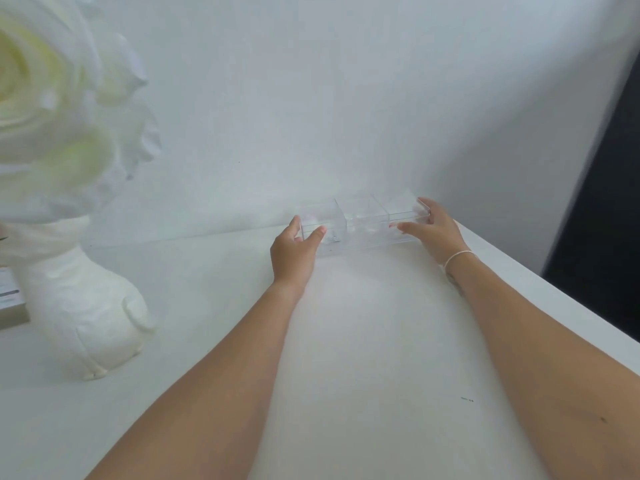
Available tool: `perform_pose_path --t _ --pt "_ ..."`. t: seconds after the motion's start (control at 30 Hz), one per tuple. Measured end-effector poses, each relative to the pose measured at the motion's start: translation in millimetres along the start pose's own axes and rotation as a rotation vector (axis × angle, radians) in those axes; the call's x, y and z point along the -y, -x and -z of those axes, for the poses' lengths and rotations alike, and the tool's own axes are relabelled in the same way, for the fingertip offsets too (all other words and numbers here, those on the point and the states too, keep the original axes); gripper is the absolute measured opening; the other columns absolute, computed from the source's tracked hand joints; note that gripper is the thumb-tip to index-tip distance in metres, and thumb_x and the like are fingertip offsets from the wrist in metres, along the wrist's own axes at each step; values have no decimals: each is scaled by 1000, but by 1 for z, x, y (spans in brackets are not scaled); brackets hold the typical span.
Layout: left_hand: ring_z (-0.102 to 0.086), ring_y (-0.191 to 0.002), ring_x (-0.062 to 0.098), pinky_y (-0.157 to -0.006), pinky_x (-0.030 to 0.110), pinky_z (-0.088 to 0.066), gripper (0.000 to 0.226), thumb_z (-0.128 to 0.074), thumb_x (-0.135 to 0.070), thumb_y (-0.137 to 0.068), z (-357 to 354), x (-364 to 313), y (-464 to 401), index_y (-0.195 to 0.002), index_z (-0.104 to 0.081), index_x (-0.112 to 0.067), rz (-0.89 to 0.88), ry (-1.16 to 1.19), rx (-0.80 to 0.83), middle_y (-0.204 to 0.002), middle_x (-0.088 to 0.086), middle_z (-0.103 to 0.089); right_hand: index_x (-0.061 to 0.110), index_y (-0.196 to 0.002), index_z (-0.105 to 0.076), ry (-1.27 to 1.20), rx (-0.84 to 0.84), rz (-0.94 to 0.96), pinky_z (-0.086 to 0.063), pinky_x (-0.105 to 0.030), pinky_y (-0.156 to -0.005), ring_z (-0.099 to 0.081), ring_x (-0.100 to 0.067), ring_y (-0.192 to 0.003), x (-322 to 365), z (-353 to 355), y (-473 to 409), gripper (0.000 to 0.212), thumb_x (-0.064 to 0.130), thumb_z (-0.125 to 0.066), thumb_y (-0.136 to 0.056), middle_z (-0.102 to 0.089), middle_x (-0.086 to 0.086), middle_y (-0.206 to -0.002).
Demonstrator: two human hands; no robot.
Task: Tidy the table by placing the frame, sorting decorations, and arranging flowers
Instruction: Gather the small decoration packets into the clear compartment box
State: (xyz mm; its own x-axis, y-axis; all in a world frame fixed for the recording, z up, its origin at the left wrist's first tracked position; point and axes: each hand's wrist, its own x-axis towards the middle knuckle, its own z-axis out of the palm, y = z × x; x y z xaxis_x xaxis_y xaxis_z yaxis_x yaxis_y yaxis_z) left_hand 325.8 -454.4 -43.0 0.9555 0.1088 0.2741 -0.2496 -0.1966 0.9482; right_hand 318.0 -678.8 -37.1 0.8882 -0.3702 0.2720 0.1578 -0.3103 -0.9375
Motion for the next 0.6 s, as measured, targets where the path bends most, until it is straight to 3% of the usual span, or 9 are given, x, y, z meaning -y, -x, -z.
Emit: perform_pose_path --t 0.07,0.1,0.13,0.2,0.3,0.4,0.53,0.6 --pt "-52 -119 23 -95 24 -41 48 -64 -31 -84 -1 1 -4 -125 -56 -9 9 -3 -2 -131 1 -57 20 -136 -39 -5 5 1 -34 -23 -90 -47 -16 -122 -1 -1 -5 73 21 -73 -71 -49 -5 -136" --pt "-53 -107 18 -84 20 -42 32 -64 -31 -83 -2 2 -6 -113 -62 -18 11 2 -5 -114 -10 -60 21 -136 -39 -6 8 1 -33 -23 -90 -47 -15 -122 -2 -2 -7 73 21 -73 -72 -49 -5 -137" --pt "-48 -96 15 -73 15 -40 14 -64 -30 -83 -2 3 -7 -96 -61 -26 13 -7 -9 -96 -18 -55 21 -136 -39 -7 12 0 -32 -23 -91 -46 -15 -123 -2 -2 -9 73 21 -73 -72 -47 -4 -137" --pt "-40 -89 10 -64 11 -35 8 -64 -29 -83 -3 4 -8 -90 -60 -27 6 -9 -4 -85 -19 -45 21 -136 -37 -7 26 -6 -32 -24 -92 -44 -15 -124 -2 -2 -11 74 21 -73 -72 -46 -5 -138" --pt "-40 -80 10 -55 1 -34 22 -62 -28 -83 -2 4 -9 -92 -62 -8 -33 -40 0 -82 -12 -47 19 -137 -36 10 53 -13 -31 -24 -95 -43 -16 -126 -2 -3 -13 75 20 -73 -73 -44 -7 -141" --pt "-34 -71 9 -55 12 -29 16 -61 -28 -83 -3 6 -11 -77 -53 -16 -27 -67 2 -74 -14 -39 19 -138 -34 14 67 -26 -30 -24 -95 -41 -16 -129 -3 -3 -13 75 20 -72 -74 -42 -8 -143" --pt "-35 -83 14 -58 17 -28 13 -59 -28 -85 -4 6 -12 -87 -51 -17 -45 -107 0 -92 -5 -42 19 -139 -33 61 69 -39 -30 -24 -92 -41 -18 -128 -2 -4 -14 74 21 -71 -76 -42 -8 -143" --pt "-49 -93 19 -72 23 -38 18 -58 -28 -86 -4 6 -12 -93 -54 -12 -31 -104 10 -104 -4 -55 19 -139 -33 83 65 -47 -30 -24 -89 -42 -19 -127 -1 -5 -14 73 21 -70 -76 -43 -9 -141"
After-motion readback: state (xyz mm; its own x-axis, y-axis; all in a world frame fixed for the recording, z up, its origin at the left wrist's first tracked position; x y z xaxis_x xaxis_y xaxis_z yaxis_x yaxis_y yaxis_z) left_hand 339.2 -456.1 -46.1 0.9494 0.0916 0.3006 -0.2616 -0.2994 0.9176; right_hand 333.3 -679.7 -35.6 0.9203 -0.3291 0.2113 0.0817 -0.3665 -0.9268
